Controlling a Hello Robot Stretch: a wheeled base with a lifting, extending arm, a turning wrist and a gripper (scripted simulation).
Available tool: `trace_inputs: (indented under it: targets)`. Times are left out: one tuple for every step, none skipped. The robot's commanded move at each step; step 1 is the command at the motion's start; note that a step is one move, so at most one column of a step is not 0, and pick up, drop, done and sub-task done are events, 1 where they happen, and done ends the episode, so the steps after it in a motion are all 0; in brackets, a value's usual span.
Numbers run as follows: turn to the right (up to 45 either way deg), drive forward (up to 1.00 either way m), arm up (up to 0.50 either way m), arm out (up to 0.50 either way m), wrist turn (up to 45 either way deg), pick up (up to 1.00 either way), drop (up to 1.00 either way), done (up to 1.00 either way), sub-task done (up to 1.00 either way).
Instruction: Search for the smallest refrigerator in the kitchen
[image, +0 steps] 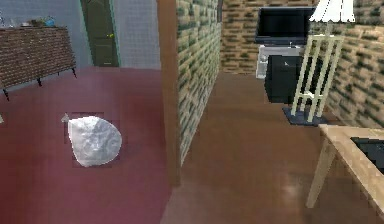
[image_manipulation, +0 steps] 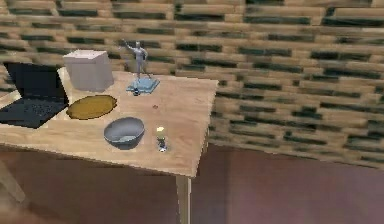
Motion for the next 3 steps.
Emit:
trace_inputs:
  targets:
    - [-45.0, 0.0, 0.0, 0.0, 0.0, 0.0, 0.0, 0.0, 0.0]
    - [-18.0, 0.0, 0.0, 0.0, 0.0, 0.0, 0.0, 0.0, 0.0]
    - [0.0, 0.85, 0.0, 0.0, 0.0, 0.0, 0.0, 0.0, 0.0]
